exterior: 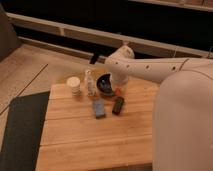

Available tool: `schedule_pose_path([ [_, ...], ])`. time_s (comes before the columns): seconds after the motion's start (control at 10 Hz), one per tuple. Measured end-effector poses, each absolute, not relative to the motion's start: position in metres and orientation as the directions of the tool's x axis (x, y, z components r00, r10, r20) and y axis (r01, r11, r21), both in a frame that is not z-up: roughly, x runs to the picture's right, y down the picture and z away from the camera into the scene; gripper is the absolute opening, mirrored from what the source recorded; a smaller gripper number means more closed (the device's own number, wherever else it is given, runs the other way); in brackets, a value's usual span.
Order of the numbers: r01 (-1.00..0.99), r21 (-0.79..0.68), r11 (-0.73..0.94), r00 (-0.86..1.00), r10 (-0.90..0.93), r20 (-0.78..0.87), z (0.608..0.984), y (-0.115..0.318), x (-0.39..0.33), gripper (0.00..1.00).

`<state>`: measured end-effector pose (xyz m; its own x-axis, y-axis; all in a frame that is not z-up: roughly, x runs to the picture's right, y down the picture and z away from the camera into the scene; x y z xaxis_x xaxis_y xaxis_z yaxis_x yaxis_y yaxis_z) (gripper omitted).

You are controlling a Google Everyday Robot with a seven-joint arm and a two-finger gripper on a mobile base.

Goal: Place the pepper in the ceramic bowl

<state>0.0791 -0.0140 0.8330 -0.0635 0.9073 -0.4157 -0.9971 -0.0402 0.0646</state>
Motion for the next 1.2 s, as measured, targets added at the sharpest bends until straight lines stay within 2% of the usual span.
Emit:
schedule_pose_path([
  [0.3,-1.000,0.013,0.022,0.016,0.934,-0.358,0.857,-0.043,0.072,0.00],
  [0.8,-1.000,0.013,0.021,0.015,0.934,-0.356,0.857,-0.044,0.072,0.00],
  [1.0,-1.000,0.015,-0.014,-0.018,0.934,-0.358,0.862,-0.047,0.077,0.00],
  [1.2,-0.995,0.013,-0.099,-0.097,0.925,-0.366,0.884,-0.056,0.085,0.00],
])
